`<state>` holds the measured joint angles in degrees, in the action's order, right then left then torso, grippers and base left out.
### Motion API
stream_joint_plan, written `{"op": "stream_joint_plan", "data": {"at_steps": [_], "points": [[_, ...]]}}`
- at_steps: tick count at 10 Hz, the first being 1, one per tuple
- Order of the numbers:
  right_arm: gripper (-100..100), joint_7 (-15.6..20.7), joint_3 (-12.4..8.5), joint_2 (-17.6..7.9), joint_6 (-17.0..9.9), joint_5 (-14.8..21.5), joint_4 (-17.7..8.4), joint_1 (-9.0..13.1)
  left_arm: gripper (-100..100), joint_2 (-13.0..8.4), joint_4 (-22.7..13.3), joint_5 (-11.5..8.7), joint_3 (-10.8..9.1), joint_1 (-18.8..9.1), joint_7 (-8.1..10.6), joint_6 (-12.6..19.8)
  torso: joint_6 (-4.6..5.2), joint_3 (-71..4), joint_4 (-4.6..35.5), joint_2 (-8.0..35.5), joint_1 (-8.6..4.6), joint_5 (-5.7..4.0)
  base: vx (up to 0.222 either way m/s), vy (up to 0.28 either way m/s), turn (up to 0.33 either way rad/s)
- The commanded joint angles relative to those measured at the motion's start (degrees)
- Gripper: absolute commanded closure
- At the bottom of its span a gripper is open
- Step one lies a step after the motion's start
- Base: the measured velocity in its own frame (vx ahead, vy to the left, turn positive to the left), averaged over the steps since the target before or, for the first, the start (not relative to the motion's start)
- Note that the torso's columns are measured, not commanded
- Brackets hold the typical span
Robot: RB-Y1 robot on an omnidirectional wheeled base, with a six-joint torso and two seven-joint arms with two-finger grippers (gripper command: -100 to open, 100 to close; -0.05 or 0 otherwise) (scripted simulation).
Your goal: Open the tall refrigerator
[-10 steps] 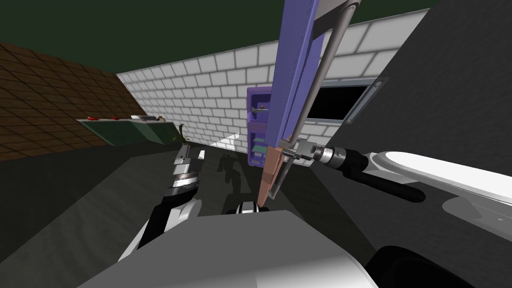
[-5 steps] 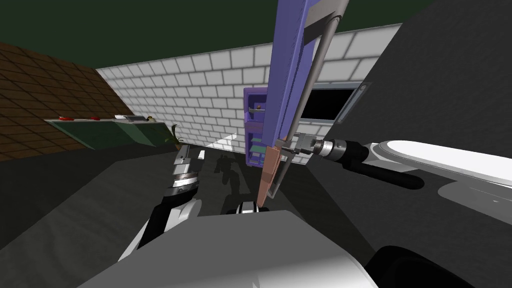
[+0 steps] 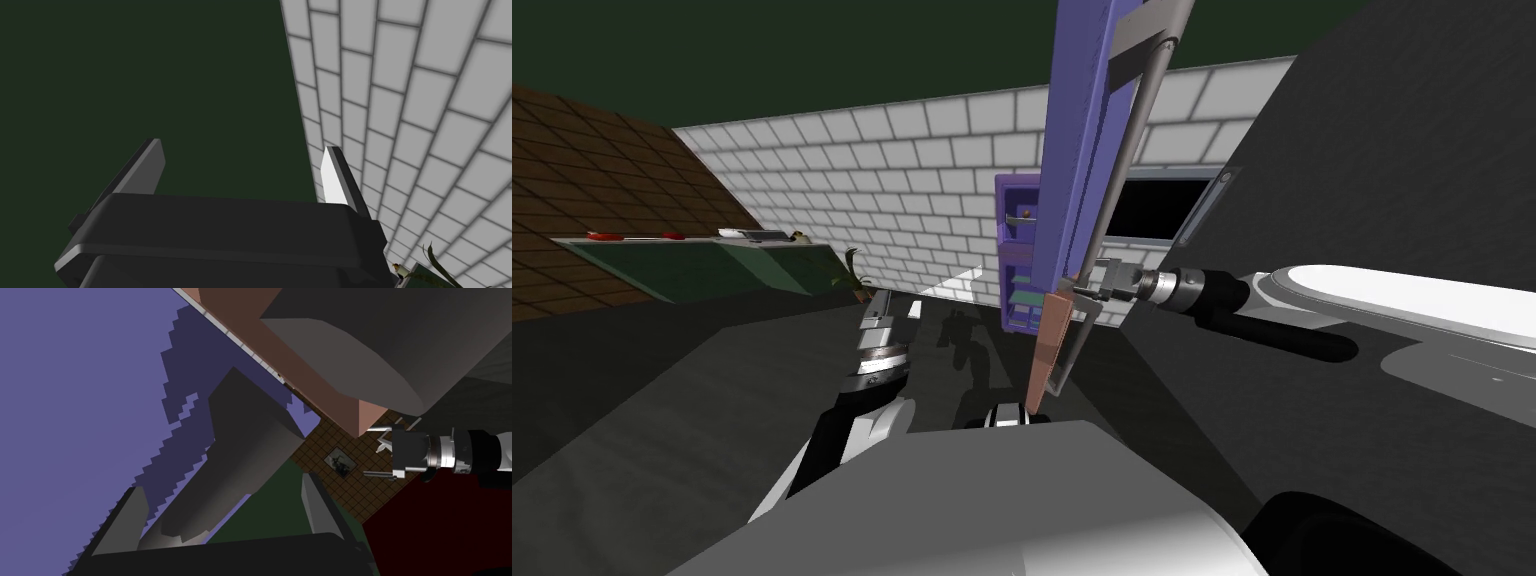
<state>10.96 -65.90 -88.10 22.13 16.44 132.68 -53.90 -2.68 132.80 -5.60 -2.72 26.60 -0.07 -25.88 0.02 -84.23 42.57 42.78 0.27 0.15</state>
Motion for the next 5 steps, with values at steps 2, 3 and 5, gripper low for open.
{"op": "stream_joint_plan", "data": {"at_steps": [2,3,5], "points": [[0,-0.03,0.17,0.05,-0.13,0.02,-0.18,-0.14,0,0.00,0.00,0.00,0.00,0.00,0.00,0.00,0.00,-0.04,-0.04,-0.07,-0.07,-0.03,0.000,0.000,0.000],[0,-0.05,0.24,0.07,-0.18,0.03,-0.27,-0.21,0,0.00,0.00,0.00,0.00,0.00,0.00,0.00,-0.01,-0.07,-0.06,-0.11,-0.07,-0.03,0.000,0.000,0.000],[0,-0.09,0.36,0.10,-0.28,0.05,-0.42,-0.32,0,0.00,0.00,0.00,0.00,0.00,0.00,0.00,-0.01,-0.12,-0.10,-0.18,-0.08,-0.04,0.000,0.000,0.000]]}}
